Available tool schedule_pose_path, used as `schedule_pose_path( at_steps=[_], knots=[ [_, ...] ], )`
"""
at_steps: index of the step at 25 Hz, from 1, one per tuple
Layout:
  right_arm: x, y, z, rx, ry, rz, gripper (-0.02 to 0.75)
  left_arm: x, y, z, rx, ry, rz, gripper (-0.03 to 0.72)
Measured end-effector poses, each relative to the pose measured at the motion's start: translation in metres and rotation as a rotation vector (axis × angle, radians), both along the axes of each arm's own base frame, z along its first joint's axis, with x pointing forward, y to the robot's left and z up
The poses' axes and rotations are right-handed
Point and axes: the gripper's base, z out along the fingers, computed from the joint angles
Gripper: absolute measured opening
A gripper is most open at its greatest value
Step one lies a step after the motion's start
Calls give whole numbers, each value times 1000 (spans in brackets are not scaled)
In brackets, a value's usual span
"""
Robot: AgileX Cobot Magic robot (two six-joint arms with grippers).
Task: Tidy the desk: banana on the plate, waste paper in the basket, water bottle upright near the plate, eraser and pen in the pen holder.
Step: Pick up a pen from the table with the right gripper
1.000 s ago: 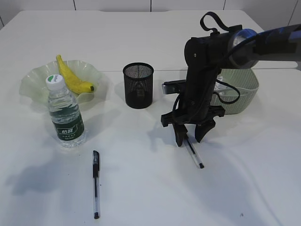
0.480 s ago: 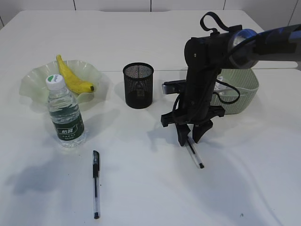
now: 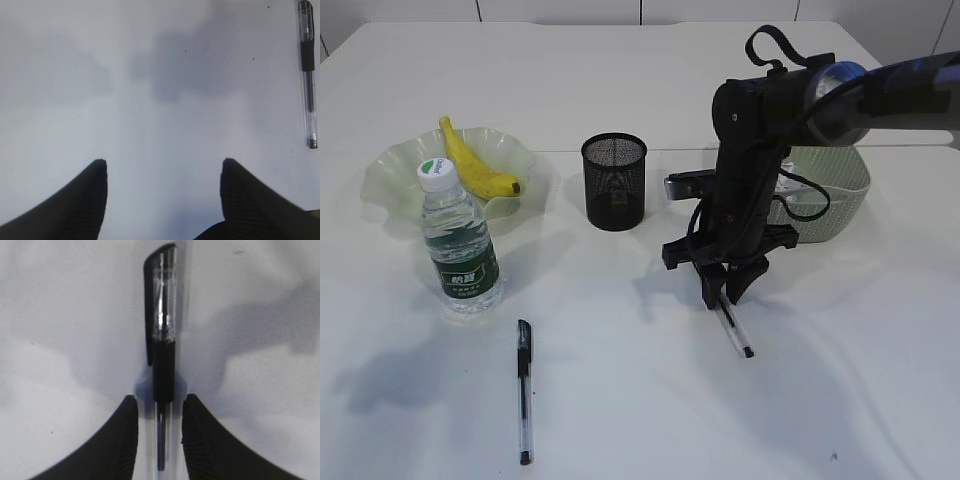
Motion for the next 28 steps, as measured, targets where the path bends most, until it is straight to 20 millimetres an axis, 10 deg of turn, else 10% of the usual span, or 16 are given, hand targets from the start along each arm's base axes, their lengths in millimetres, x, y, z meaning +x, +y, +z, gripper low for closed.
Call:
schedule_pose_path(
  at_steps=[28],
  knots=[
    [0, 0, 0, 2, -1, -1, 24, 0, 0, 0, -5, 0, 2, 496]
  ],
)
